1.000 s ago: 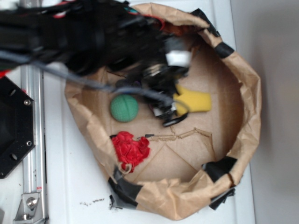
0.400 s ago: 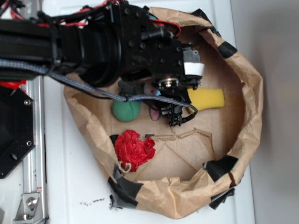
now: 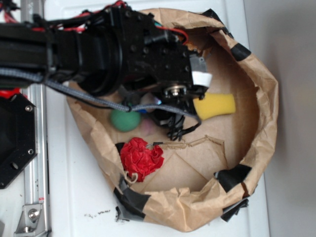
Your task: Grab the gray animal.
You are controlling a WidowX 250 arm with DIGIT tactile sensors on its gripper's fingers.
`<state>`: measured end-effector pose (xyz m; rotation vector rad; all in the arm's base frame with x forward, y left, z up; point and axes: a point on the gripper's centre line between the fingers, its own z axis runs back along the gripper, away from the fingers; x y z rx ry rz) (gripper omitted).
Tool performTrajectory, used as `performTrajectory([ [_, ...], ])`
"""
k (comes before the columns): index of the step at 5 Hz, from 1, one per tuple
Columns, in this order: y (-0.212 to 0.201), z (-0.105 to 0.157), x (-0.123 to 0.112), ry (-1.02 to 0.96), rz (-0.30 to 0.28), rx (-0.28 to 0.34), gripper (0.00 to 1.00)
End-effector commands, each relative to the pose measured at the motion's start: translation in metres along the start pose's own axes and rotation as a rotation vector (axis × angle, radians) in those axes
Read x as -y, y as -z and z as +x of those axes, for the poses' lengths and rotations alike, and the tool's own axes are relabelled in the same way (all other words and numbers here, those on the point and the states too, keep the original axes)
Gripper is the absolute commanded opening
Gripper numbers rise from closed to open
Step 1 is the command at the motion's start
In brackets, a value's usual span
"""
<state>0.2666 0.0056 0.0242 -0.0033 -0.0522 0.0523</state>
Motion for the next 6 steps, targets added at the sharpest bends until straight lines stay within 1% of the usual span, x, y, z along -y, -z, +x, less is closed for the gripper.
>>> performTrajectory([
  [1,-0.083,0.024,0.020,0.029,-0.061,0.119,0.00],
  [2,-0.134,0.039,0.039,0.004,-0.140,0.162,0.00],
  [3,-0.166,0.045,0.057,0.003,-0.191,0.186,0.00],
  [4,-0.169,0.037,0.061,0.021,-0.156,0.173,0.00],
  [5,-0.146,0.021,0.031,0.007,-0.059,0.135,1.00],
  [6,-0.117,0.004,-0.013,-0.026,-0.067,0.069,1.00],
])
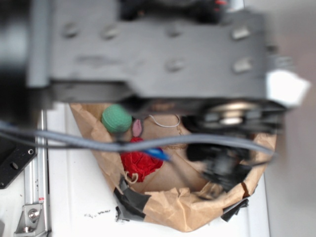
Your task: Grab the gray animal.
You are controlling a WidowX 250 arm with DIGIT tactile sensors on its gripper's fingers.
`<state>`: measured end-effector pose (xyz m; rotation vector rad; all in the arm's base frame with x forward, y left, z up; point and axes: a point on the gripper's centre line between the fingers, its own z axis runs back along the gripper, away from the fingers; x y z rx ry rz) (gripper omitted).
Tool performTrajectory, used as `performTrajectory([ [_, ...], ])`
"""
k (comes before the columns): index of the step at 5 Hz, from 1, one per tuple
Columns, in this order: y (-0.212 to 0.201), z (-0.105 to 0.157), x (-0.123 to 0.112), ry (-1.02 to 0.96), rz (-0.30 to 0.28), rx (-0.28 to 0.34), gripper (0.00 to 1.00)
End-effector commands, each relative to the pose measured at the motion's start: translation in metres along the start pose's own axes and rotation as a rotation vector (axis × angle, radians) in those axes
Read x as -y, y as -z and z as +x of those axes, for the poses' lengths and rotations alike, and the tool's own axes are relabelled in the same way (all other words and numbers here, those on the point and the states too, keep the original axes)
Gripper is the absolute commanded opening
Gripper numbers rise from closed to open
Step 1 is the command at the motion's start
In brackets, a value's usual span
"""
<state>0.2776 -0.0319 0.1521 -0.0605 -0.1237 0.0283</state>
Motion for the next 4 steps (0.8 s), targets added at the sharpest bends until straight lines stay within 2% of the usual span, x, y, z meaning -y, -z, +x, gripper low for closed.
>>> performTrajectory([
  [1,0.036,-0.020,-0.074,-0.083,-0.005,-0.053,1.00],
  [2,0.056,-0.030,-0.084,-0.099,0.041,-0.109,1.00],
  [4,0.069,-0.044,-0.076,-0.066,-0.002,-0.153,1.00],
])
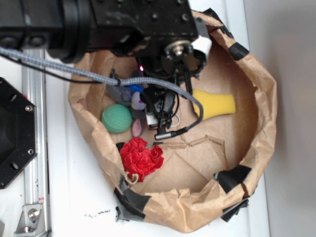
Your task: Grab the gray animal.
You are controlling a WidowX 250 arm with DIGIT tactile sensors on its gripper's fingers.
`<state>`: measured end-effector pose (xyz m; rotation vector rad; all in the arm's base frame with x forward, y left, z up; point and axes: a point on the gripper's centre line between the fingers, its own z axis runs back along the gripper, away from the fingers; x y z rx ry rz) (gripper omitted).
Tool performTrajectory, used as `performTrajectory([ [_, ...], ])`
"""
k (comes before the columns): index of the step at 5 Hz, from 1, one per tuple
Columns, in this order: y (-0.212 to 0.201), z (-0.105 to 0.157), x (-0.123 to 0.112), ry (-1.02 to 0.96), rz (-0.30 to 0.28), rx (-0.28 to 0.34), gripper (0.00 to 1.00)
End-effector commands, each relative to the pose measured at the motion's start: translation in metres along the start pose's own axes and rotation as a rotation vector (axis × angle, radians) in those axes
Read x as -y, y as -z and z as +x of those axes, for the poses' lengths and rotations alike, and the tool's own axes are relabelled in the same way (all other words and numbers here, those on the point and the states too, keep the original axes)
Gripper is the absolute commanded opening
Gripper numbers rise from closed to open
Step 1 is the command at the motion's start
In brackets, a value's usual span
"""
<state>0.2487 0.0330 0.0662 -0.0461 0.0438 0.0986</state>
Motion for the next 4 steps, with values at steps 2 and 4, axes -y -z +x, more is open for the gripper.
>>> performTrajectory([
  [2,0.011,-0.013,-0.018,0.009,0.020,-0.020,1.00],
  [4,0.045,-0.015,-0.011,-0.082,-0.075,-0.054,1.00],
])
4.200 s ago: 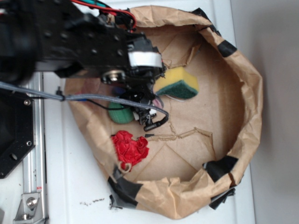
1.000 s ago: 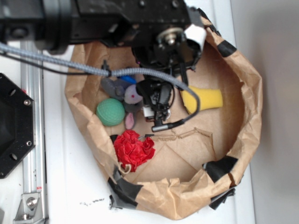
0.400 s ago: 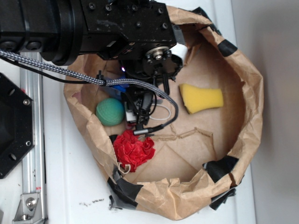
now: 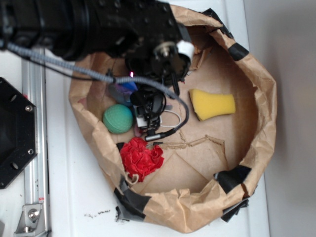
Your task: Grab the gray animal.
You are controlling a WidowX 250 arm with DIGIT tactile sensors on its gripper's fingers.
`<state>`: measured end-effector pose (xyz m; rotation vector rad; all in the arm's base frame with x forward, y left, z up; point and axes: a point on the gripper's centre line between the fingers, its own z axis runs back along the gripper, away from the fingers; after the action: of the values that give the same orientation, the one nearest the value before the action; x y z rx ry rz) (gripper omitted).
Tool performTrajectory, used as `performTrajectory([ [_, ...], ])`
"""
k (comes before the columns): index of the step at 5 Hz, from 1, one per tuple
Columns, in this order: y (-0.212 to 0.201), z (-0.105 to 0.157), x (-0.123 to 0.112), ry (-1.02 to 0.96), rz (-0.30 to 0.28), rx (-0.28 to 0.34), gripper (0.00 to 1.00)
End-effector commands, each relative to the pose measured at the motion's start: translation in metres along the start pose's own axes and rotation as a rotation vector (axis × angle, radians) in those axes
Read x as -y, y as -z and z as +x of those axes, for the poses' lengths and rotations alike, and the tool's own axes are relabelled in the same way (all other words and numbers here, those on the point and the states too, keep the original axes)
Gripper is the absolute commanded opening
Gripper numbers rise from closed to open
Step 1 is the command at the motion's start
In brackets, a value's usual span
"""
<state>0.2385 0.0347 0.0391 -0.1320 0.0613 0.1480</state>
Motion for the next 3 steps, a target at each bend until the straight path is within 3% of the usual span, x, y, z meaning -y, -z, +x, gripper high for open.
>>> performTrajectory([
  [1,0.031,-0.013,-0.010,-0.040,0.074,-0.038,0.00],
  [3,0.018,-0.014,-0.008,-0.031,0.077,-0.006,0.00],
])
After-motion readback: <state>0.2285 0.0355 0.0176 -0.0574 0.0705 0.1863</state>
